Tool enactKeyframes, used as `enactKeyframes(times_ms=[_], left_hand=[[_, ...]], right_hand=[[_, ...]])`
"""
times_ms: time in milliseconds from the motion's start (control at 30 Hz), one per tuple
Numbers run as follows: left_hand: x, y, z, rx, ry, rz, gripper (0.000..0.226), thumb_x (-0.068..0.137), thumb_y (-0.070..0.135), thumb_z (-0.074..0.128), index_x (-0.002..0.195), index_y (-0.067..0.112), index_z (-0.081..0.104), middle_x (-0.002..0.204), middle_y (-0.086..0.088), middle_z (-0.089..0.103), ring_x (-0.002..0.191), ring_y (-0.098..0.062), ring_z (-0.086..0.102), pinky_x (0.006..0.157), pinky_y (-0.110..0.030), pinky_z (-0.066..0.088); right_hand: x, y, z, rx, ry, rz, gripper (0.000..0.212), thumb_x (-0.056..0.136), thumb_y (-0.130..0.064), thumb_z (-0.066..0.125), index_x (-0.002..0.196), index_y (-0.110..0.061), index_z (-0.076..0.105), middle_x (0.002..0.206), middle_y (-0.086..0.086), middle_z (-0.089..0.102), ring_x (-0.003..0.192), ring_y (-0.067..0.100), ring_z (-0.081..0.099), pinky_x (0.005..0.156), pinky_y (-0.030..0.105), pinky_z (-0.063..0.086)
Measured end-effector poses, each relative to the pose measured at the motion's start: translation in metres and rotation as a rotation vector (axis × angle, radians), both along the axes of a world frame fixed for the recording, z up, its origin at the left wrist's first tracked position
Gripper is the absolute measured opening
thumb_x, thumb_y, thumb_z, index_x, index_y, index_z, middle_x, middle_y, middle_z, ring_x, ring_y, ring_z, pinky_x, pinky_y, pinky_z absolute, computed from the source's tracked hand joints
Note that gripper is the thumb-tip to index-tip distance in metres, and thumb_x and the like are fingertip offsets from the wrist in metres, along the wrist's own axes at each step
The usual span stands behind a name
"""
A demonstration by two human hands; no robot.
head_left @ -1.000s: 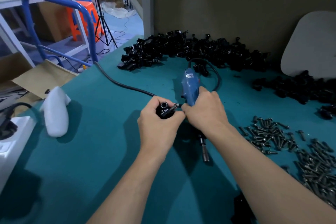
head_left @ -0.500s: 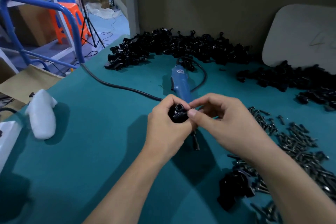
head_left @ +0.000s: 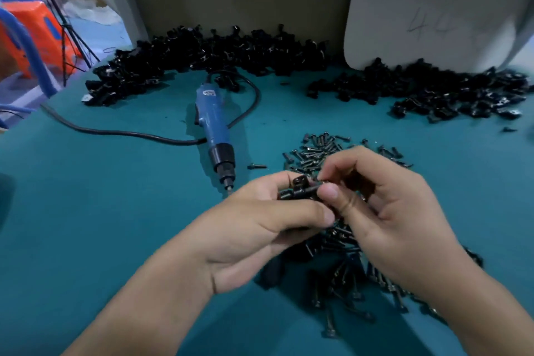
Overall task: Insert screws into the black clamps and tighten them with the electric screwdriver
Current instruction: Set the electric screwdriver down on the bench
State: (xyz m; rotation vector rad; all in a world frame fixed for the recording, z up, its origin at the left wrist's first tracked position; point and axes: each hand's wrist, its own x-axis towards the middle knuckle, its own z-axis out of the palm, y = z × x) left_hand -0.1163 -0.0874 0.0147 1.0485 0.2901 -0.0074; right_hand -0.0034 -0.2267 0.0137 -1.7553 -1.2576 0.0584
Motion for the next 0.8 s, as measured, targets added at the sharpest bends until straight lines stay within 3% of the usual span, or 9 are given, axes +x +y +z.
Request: enactKeyframes(times_ms=[67, 133, 233, 333, 433, 533, 633, 700, 800], left_hand=[[0.003, -0.005, 0.002, -0.093, 0.034, -0.063, 0.045, 0.079, -0.005, 0.074, 0.123, -0.007, 0.065, 0.107, -0.009, 0.074, 0.101, -0.015, 0.072, 0.094, -0.027, 0.059], [0.005, -0.011, 0.001, -0.057, 0.02, -0.028, 0.038, 0.084, 0.002, 0.08, 0.119, 0.0, 0.066, 0.105, -0.008, 0.075, 0.1, -0.015, 0.073, 0.088, -0.024, 0.06], [0.006, -0.011, -0.01, 0.535, -0.059, 0.115, 0.03, 0.084, 0.031, 0.082, 0.103, 0.02, 0.062, 0.096, 0.002, 0.074, 0.094, -0.008, 0.07, 0.082, -0.024, 0.058], [0.008, -0.007, -0.019, 0.989, -0.173, 0.214, 0.03, 0.085, 0.039, 0.077, 0.102, 0.03, 0.054, 0.104, 0.006, 0.065, 0.106, -0.017, 0.065, 0.091, -0.05, 0.055], [0.01, -0.007, -0.026, 1.031, -0.305, 0.305, 0.029, 0.085, 0.034, 0.079, 0.098, 0.032, 0.053, 0.105, 0.005, 0.06, 0.102, -0.026, 0.062, 0.086, -0.054, 0.053], [0.009, -0.004, -0.03, 1.204, -0.376, 0.384, 0.031, 0.082, 0.022, 0.082, 0.094, 0.032, 0.055, 0.101, 0.007, 0.059, 0.099, -0.023, 0.063, 0.079, -0.039, 0.055], [0.009, -0.005, -0.034, 1.325, -0.409, 0.432, 0.03, 0.08, 0.013, 0.085, 0.094, 0.025, 0.06, 0.099, 0.01, 0.059, 0.097, -0.015, 0.064, 0.078, -0.02, 0.052], [0.009, -0.008, -0.036, 1.242, -0.334, 0.451, 0.033, 0.078, 0.015, 0.09, 0.093, 0.024, 0.063, 0.097, 0.009, 0.063, 0.096, -0.013, 0.066, 0.078, -0.015, 0.051], [0.008, -0.011, -0.033, 0.967, -0.187, 0.393, 0.033, 0.072, 0.027, 0.093, 0.089, 0.03, 0.065, 0.095, 0.006, 0.072, 0.095, -0.016, 0.07, 0.083, -0.029, 0.057]], right_hand=[[0.004, -0.008, -0.005, 0.014, 0.0, -0.016, 0.005, 0.1, -0.024, 0.06, 0.096, -0.027, 0.061, 0.085, -0.014, 0.061, 0.081, 0.013, 0.06, 0.068, 0.013, 0.041], [0.007, -0.013, -0.009, 0.03, 0.107, -0.009, 0.005, 0.101, -0.028, 0.059, 0.097, -0.03, 0.062, 0.087, -0.013, 0.063, 0.084, 0.015, 0.062, 0.07, 0.018, 0.046], [0.01, -0.016, -0.012, 0.057, 0.357, 0.058, 0.01, 0.095, -0.036, 0.062, 0.102, -0.034, 0.068, 0.092, -0.009, 0.07, 0.088, 0.013, 0.067, 0.076, 0.03, 0.056], [0.01, -0.015, -0.014, 0.083, 0.423, 0.085, 0.016, 0.096, -0.041, 0.065, 0.102, -0.03, 0.074, 0.085, -0.013, 0.072, 0.078, 0.003, 0.068, 0.068, 0.019, 0.055], [0.009, -0.014, -0.018, 0.089, 0.485, 0.08, 0.016, 0.086, -0.036, 0.069, 0.097, -0.027, 0.076, 0.082, -0.01, 0.075, 0.076, 0.004, 0.071, 0.069, 0.016, 0.055], [0.009, -0.015, -0.02, 0.038, 0.489, 0.07, 0.017, 0.085, -0.039, 0.068, 0.093, -0.027, 0.078, 0.083, -0.005, 0.077, 0.078, 0.012, 0.074, 0.069, 0.022, 0.058], [0.009, -0.014, -0.023, 0.05, 0.535, 0.074, 0.014, 0.085, -0.031, 0.069, 0.089, -0.022, 0.078, 0.081, -0.003, 0.078, 0.076, 0.008, 0.074, 0.069, 0.015, 0.055], [0.007, -0.012, -0.025, 0.093, 0.555, 0.038, 0.011, 0.083, -0.027, 0.069, 0.086, -0.02, 0.077, 0.08, -0.001, 0.077, 0.072, 0.008, 0.072, 0.067, 0.016, 0.055], [0.003, -0.01, -0.029, 0.156, 0.502, -0.023, 0.009, 0.083, -0.026, 0.07, 0.086, -0.022, 0.077, 0.082, -0.003, 0.075, 0.075, 0.008, 0.07, 0.07, 0.02, 0.057]])
